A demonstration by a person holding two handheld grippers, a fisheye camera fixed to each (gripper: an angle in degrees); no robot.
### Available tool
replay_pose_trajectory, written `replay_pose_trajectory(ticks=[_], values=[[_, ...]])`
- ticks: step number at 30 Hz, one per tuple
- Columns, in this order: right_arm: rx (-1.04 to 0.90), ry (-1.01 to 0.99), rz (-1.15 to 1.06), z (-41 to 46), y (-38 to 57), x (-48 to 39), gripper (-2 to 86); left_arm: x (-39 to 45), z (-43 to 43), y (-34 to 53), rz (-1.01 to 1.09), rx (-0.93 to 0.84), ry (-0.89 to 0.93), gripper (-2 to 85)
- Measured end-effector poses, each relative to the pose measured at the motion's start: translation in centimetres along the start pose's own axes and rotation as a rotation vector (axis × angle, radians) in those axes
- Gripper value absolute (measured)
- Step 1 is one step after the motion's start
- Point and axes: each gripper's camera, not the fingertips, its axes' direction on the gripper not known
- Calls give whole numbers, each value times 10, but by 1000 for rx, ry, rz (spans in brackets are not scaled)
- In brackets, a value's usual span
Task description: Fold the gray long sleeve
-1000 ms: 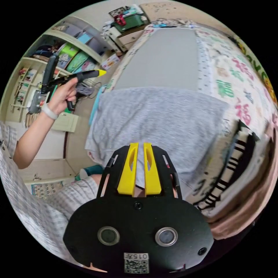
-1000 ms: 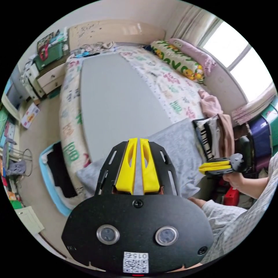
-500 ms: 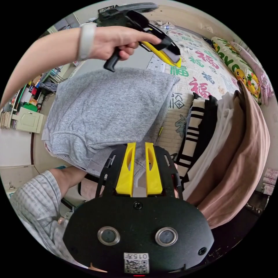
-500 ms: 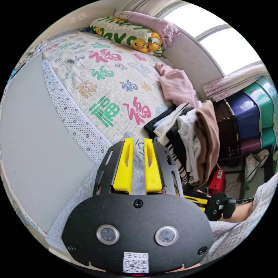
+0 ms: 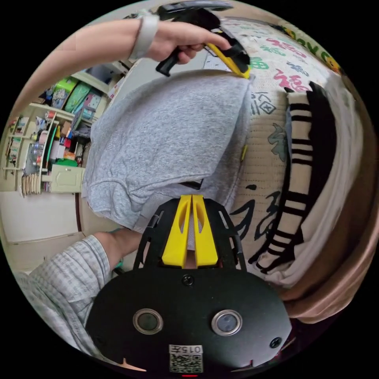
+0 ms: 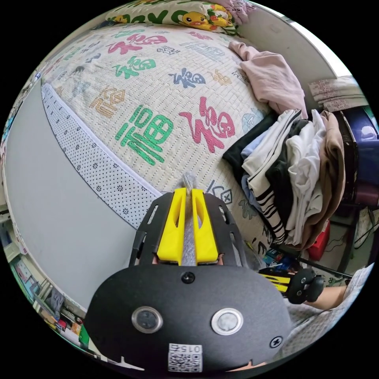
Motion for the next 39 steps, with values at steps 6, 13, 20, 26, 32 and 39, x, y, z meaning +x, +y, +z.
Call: replay_pose_trajectory(ticks=[6, 13, 20, 26, 32, 39], values=[[18, 7, 17, -35, -14, 25, 41, -3, -49, -64, 126, 105, -77, 84], [45, 43, 7, -65, -29, 44, 22, -28, -57, -134, 72, 11, -56, 28], [-18, -7, 128, -63, -48, 80, 14, -52, -76, -129, 28, -4, 71, 18], [-1, 70, 108, -72, -54, 74, 47, -47, -101, -134, 99, 26, 68, 55], [64, 94, 125, -90, -59, 61, 77, 2, -117, -96, 279, 20, -27, 80], [-103, 68, 125, -24, -68, 62, 86, 12, -85, -109, 250, -51, -126, 86]])
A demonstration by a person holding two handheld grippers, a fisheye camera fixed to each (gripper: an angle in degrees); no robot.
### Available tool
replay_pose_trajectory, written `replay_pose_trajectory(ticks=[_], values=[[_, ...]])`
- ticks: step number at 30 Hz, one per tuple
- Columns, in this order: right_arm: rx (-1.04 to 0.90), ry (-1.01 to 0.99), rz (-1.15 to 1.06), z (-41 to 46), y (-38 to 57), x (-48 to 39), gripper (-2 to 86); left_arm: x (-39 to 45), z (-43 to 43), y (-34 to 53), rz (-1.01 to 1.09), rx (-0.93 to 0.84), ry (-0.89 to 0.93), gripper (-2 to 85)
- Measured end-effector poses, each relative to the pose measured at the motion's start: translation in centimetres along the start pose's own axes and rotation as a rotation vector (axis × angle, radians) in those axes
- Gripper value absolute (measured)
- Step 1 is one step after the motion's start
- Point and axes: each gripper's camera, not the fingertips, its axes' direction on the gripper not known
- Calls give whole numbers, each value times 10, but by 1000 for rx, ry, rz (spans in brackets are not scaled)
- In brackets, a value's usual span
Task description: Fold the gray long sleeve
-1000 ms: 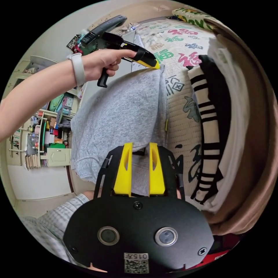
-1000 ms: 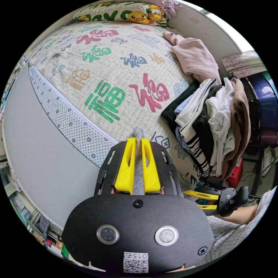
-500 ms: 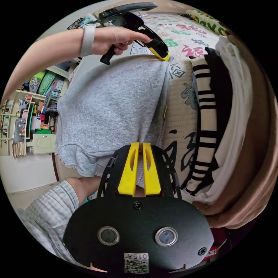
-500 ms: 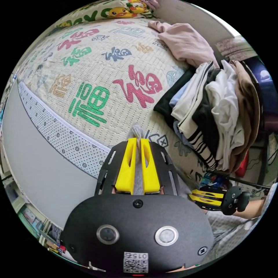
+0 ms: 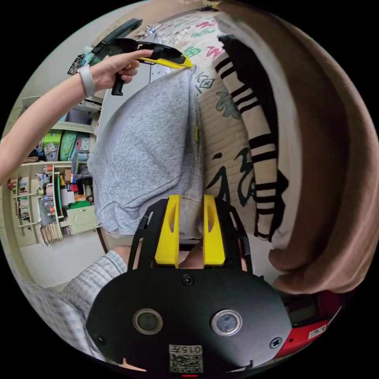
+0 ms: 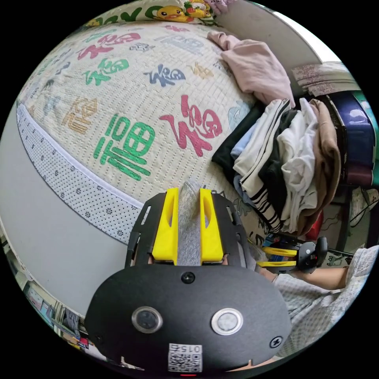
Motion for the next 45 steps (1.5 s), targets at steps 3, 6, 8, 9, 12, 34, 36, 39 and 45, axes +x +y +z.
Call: replay_pose_trajectory(ticks=[3, 6, 8, 9, 12, 34, 36, 39, 45], values=[[8, -109, 22, 19, 6, 7, 85, 6, 7, 10, -11, -5, 16, 79], [30, -201, 43, 35, 16, 12, 77, 17, 11, 23, -32, -19, 11, 68], [55, -196, 20, 48, 25, 3, 64, 30, 14, 33, -44, -39, 6, 53], [61, -185, 12, 51, 28, 0, 61, 34, 14, 36, -46, -43, 6, 48], [103, -134, -6, 61, 42, -19, 51, 50, 15, 57, -57, -49, -1, 27], [640, 94, -115, 104, 345, -225, 49, 9, -14, 359, -436, 36, -64, 17], [607, 57, -164, 120, 393, -256, 49, -11, 22, 387, -493, -13, -150, 17], [523, -17, -248, 163, 461, -307, 49, -41, 96, 436, -606, -108, -191, 16], [421, -36, -427, 293, 550, -400, 49, -47, 255, 531, -734, -283, -143, 14]])
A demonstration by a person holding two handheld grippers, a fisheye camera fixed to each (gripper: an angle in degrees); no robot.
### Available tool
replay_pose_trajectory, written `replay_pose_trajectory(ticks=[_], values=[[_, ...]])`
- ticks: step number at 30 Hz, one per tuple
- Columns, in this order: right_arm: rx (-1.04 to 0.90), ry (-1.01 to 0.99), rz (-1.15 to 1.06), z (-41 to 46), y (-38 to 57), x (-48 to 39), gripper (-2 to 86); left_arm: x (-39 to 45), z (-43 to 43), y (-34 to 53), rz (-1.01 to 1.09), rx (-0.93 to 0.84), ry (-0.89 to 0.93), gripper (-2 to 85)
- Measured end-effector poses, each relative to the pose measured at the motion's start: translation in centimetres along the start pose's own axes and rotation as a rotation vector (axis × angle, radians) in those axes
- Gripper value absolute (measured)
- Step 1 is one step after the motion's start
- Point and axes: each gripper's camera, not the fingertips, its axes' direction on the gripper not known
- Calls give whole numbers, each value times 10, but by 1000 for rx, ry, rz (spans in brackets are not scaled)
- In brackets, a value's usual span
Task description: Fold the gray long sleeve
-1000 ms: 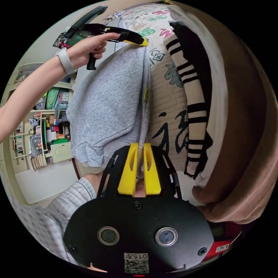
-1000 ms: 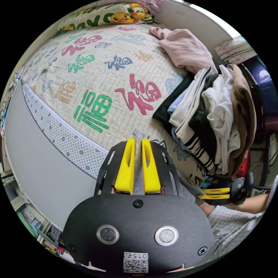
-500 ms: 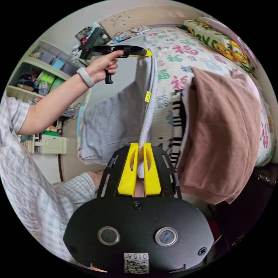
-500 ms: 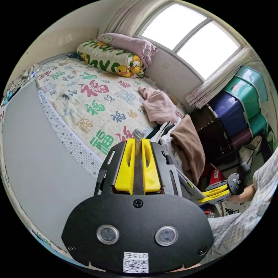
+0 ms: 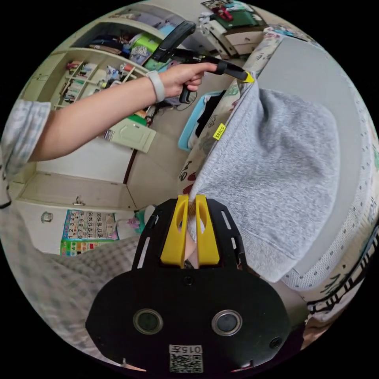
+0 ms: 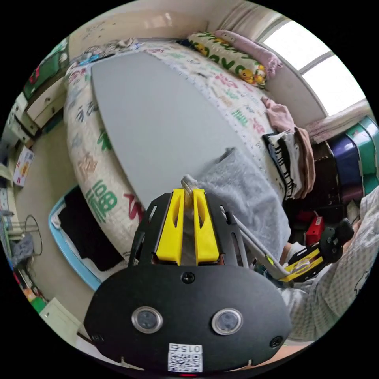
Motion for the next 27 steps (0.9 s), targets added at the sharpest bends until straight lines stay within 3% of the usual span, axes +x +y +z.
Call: replay_pose_trajectory(ticks=[4, 8, 11, 15, 19, 23, 27], values=[[116, 90, -170, 41, 52, -67, 52, -9, 69, 43, -53, -56, 29, 14], [278, 341, -433, 68, 112, -141, 78, 7, 133, 105, -23, -137, 52, 14], [312, 470, -491, 104, 135, -169, 81, 17, 168, 148, -22, -166, 69, 14], [333, 463, -553, 151, 144, -195, 80, 27, 204, 191, -40, -194, 85, 14], [275, 483, -593, 192, 151, -227, 44, 40, 238, 237, -41, -209, 89, 13], [199, 380, -589, 212, 161, -236, 80, 57, 269, 280, -38, -214, 86, 13], [132, 423, -554, 259, 156, -239, 65, 73, 295, 308, -39, -225, 86, 12]])
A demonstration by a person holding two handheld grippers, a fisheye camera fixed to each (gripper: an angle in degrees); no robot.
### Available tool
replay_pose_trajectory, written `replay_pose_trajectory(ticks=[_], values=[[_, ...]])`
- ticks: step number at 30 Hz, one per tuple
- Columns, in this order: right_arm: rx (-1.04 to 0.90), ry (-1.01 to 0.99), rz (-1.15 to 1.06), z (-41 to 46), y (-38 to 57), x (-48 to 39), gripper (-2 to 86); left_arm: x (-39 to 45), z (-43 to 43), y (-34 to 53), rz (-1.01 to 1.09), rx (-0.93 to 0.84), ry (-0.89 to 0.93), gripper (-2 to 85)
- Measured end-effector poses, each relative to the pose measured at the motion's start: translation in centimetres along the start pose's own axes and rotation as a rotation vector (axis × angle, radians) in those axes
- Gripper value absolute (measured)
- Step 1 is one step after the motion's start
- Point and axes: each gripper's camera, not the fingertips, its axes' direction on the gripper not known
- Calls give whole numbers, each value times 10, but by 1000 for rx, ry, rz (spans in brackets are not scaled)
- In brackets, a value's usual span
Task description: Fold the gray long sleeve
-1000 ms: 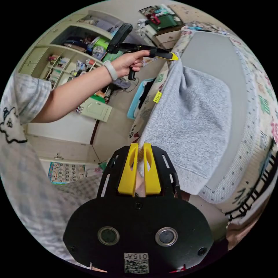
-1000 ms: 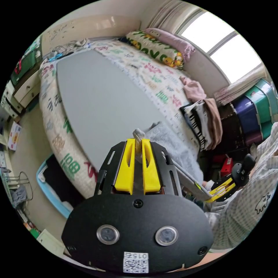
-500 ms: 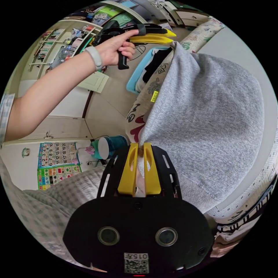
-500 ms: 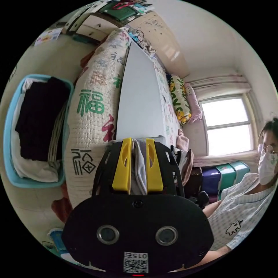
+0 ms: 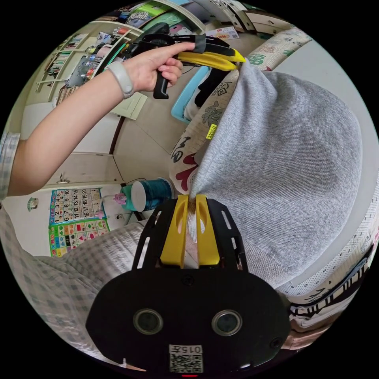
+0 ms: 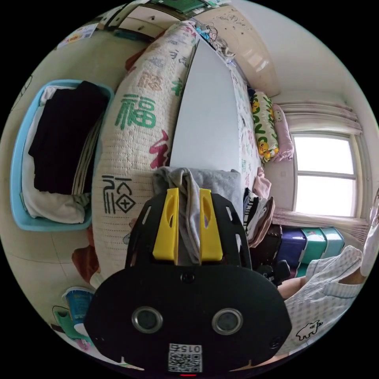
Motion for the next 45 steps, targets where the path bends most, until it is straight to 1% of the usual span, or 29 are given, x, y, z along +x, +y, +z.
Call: replay_pose_trajectory(ticks=[2, 3, 5, 7, 9, 11, 13, 16, 18, 21, 22, 23, 24, 25, 26, 28, 30, 32, 33, 35, 37, 40, 42, 43, 44, 45], values=[[-6, -10, -14, 20, -7, -17, 16, 7, 16, 12, -8, -4, -1, 12], [1, -15, -9, 21, -8, -19, 12, 9, 19, 15, -8, 0, -8, 12], [25, -121, 19, 20, -9, -25, -2, 13, 27, 26, -11, 22, -61, 12], [47, -177, 25, 21, -8, -35, -6, 12, 37, 30, -51, 28, -54, 12], [56, -168, 14, 31, -9, -50, -7, 17, 61, 25, -67, -4, -20, 12], [11, -275, 32, 55, -14, -63, -8, 39, 109, 12, -48, -71, 19, 13], [-13, -335, 42, 72, -18, -69, -7, 60, 152, 4, -39, -128, 56, 14], [-2, -376, 58, 85, -17, -78, -1, 83, 166, -15, -24, -165, 7, 17], [19, -331, 48, 86, -13, -88, 6, 87, 158, -15, -71, -151, 6, 22], [77, -187, 1, 75, -2, -112, 36, 103, 114, -10, -112, -116, -109, 40], [97, -133, -11, 70, 4, -119, 49, 116, 81, -7, -113, -66, -177, 50], [102, -105, -26, 65, 11, -126, 55, 134, 46, -5, -97, -12, -208, 55], [105, -95, -27, 63, 15, -128, 58, 143, 29, -5, -89, 18, -207, 57], [112, -82, -23, 60, 22, -131, 58, 161, 1, -4, -76, 63, -175, 57], [109, -71, -16, 60, 29, -134, 58, 176, -13, -7, -57, 69, -118, 56], [85, -53, -13, 62, 37, -137, 60, 194, -13, -16, -51, 7, -35, 57], [91, -37, -21, 63, 43, -142, 64, 213, -21, -26, 0, 36, 27, 65], [118, 3, -55, 64, 46, -154, 73, 261, -61, -43, 147, 223, 59, 75], [124, 23, -61, 65, 46, -157, 76, 278, -72, -47, 195, 276, 52, 78], [146, 96, -78, 68, 48, -169, 83, 344, -112, -78, 332, 423, 24, 90], [149, 129, -75, 70, 52, -174, 88, 383, -132, -115, 354, 454, 6, 96], [136, 160, -73, 73, 61, -179, 111, 419, -155, -188, 317, 447, -27, 106], [139, 189, -78, 73, 68, -183, 116, 428, -158, -237, 269, 392, -84, 103], [151, 208, -85, 71, 73, -185, 118, 430, -155, -271, 254, 347, -87, 99], [167, 223, -94, 68, 78, -187, 120, 426, -156, -302, 235, 319, -41, 96], [174, 230, -99, 66, 80, -188, 122, 424, -158, -317, 220, 315, -28, 95]])
